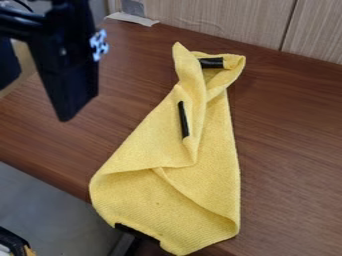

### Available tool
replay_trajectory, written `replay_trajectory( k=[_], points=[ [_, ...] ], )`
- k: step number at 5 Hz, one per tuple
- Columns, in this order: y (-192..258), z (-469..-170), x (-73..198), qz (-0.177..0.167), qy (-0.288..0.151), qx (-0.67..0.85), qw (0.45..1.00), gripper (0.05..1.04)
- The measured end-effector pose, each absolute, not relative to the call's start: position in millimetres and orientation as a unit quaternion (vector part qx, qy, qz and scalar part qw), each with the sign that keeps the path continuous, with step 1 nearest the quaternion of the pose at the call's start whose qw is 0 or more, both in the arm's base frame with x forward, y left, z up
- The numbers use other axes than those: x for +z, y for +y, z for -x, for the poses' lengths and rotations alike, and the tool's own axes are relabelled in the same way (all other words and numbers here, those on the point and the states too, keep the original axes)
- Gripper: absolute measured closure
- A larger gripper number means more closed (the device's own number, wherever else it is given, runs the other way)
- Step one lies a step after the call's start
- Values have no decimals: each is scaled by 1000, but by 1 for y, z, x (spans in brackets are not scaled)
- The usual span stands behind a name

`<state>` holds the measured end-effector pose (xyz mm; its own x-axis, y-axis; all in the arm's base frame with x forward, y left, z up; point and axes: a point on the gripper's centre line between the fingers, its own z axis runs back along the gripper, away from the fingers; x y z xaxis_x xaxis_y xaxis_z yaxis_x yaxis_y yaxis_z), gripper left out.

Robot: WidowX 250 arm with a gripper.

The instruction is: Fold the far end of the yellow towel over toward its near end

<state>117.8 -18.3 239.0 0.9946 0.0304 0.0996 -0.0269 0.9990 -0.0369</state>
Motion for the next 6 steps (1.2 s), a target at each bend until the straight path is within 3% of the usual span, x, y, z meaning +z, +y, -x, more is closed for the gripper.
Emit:
replay_trajectory(
  k=[1, 2, 4, 5, 6],
  points=[
    [-18, -117, 237, 18, -47, 15, 999, 84],
    [-20, -142, 229, 23, -25, 41, 999, 84],
    [-13, -219, 201, 22, 0, 89, 996, 84],
    [-10, -253, 185, 46, -5, 121, 992, 84],
    [-5, -282, 161, 36, 5, 131, 991, 84]
  ],
)
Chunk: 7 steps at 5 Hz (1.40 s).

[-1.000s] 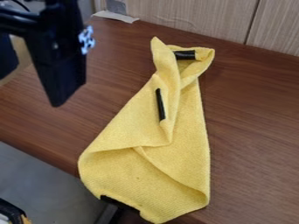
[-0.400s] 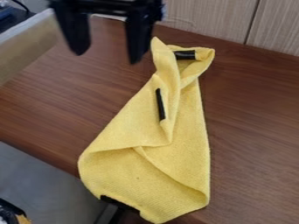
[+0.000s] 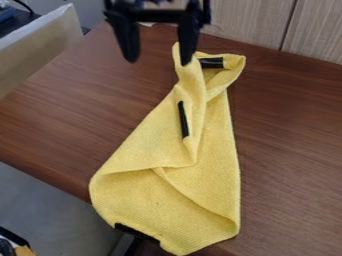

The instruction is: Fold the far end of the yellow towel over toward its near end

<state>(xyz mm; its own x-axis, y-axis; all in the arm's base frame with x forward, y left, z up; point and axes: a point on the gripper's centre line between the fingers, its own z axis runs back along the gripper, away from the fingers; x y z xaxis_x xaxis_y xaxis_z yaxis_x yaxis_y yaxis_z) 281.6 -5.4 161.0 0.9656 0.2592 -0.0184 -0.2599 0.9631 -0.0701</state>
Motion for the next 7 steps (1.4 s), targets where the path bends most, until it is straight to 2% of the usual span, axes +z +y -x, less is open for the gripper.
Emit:
replay_trajectory(
  k=[2, 4, 5, 6, 7],
  points=[
    [0, -337, 124, 19, 2, 143, 990, 84],
    [4, -379, 100, 27, 5, 149, 988, 84],
    [9, -391, 87, 34, 13, 156, 987, 133],
    [14, -395, 86, 23, 2, 159, 987, 393],
    [13, -395, 85, 14, 2, 147, 989, 716]
  ],
)
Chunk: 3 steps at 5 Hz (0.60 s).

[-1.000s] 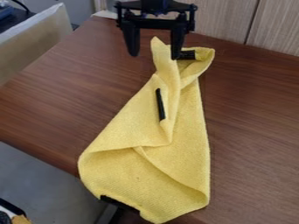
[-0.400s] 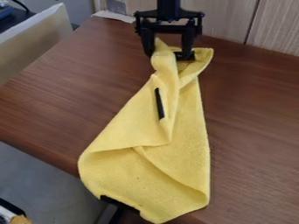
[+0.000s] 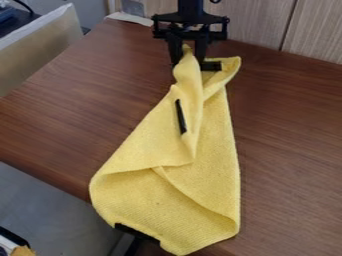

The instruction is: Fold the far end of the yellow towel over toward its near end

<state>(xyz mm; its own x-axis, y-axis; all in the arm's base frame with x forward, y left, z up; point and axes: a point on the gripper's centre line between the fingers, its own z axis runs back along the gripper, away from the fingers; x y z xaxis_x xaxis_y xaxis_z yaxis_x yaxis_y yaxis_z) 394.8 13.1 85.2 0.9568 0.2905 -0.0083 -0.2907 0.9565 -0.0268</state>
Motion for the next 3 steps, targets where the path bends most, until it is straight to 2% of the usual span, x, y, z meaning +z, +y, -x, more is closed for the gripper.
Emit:
replay_trajectory(
  k=[1, 2, 3],
  points=[
    [11, -390, 80, 11, 14, 147, 989, 928],
    [11, -390, 84, 14, 8, 144, 989, 1013],
    [10, -390, 99, 18, -10, 141, 990, 1018]
  ],
)
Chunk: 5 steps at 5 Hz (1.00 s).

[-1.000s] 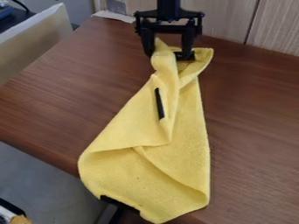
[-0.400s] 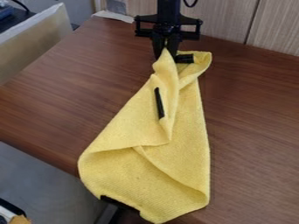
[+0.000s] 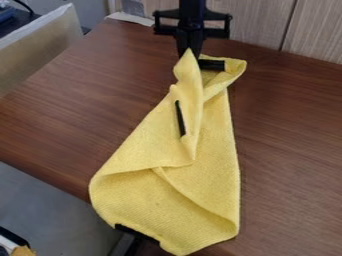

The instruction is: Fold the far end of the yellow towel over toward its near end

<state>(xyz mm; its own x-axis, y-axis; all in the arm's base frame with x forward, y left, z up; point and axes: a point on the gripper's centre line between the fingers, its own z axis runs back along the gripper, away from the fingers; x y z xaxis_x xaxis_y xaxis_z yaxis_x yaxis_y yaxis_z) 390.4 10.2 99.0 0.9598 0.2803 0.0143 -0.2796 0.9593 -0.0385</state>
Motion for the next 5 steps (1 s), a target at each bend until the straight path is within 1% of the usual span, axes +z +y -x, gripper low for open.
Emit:
replay_trajectory(
  k=[1, 2, 3, 4, 5],
  points=[
    [9, -390, 121, 22, -35, 137, 990, 1018],
    [7, -379, 149, 27, -71, 130, 989, 1018],
    [-12, -353, 174, 43, -99, 105, 989, 1018],
    [-26, -322, 185, 46, -114, 78, 989, 1018],
    [-46, -284, 182, 40, -120, 25, 992, 1018]
  ],
)
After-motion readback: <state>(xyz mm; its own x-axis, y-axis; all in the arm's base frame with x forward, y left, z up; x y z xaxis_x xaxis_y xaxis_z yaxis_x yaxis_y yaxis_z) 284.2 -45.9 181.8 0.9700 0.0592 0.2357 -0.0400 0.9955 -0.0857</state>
